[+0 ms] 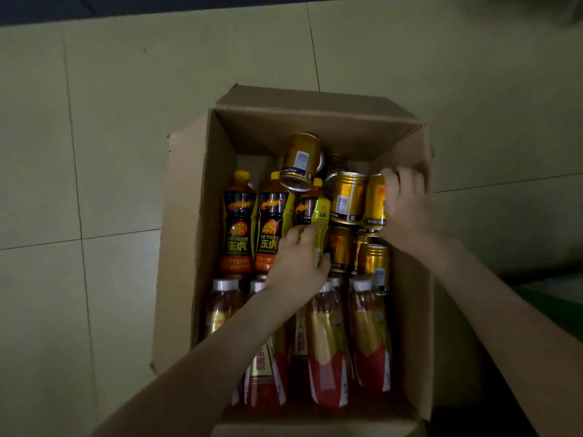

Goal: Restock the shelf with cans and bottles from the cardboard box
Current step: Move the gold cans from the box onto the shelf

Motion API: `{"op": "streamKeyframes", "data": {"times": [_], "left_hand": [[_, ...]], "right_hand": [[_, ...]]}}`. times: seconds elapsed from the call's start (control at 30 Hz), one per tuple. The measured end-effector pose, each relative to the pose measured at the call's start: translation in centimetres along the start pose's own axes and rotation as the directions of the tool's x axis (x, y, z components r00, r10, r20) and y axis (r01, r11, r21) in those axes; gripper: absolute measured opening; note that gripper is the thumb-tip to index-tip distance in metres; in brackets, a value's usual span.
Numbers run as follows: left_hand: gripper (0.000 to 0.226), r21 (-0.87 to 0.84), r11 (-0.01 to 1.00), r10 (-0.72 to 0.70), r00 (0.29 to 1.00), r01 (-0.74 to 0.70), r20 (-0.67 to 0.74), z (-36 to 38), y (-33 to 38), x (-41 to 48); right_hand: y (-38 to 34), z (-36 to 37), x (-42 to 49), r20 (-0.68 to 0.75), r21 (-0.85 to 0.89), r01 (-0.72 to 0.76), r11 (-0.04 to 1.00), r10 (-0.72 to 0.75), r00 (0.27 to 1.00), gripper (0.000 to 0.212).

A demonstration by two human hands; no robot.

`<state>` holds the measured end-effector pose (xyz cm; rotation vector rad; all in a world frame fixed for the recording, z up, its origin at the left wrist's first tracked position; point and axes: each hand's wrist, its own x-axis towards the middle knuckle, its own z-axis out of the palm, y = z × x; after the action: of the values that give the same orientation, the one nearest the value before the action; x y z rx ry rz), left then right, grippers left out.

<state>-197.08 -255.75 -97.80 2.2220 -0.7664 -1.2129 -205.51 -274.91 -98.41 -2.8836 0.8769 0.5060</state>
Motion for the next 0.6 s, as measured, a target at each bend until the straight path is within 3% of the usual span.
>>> {"op": "streamKeyframes", "data": {"times": [0.07, 0.13, 0.2, 0.27, 0.33, 0.4, 0.47, 0.6], "left_hand": [[0.064, -0.355, 0.927, -0.102, 0.991, 0.126, 0.086, -1.2, 1.1, 0.2], [0.066, -0.569, 0.794, -0.111, 0.971, 0.215, 0.212, -2.3, 1.8, 0.4], [0.075, -0.656, 0.717, -0.079, 0.963, 0.234, 0.258, -2.9, 1.6, 0.5], [0.079, -0.668, 0.703, -0.113, 0.966, 0.243, 0.232, -3.3, 0.7, 0.1], [0.074, -0.652, 0.710, -0.172, 0.963, 0.266, 0.206, -3.6, -1.1, -0.5], [0.067, -0.614, 0.733, -0.224, 0.957, 0.291, 0.186, -4.0, -3.1, -1.3], [0.063, -0.592, 0.747, -0.264, 0.952, 0.304, 0.157, -4.5, -4.6, -1.9], [0.067, -0.622, 0.728, -0.291, 0.952, 0.288, 0.101, -5.3, -5.7, -2.8]], "right_hand": [[-1.4, -0.4, -2.0, -0.072, 0.185, 0.040, 0.982, -0.028, 0.997, 0.106], [-4.0, -1.0, -4.1, -0.127, 0.354, 0.117, 0.928, -0.077, 0.989, 0.112], [-7.2, -1.3, -5.8, -0.141, 0.453, 0.175, 0.874, -0.123, 0.982, 0.113], [-9.5, -1.2, -6.7, -0.127, 0.514, 0.237, 0.825, -0.200, 0.972, 0.115], [-9.8, -0.9, -6.2, 0.006, 0.556, 0.255, 0.791, -0.311, 0.951, 0.124], [-8.1, -0.1, -4.6, 0.192, 0.433, 0.221, 0.874, -0.329, 0.925, 0.134], [-5.9, 1.6, -2.6, 0.274, 0.239, 0.121, 0.963, -0.187, 0.943, 0.135], [-5.3, 3.7, -0.2, 0.168, 0.142, 0.016, 0.990, -0.040, 0.985, 0.107]]}}
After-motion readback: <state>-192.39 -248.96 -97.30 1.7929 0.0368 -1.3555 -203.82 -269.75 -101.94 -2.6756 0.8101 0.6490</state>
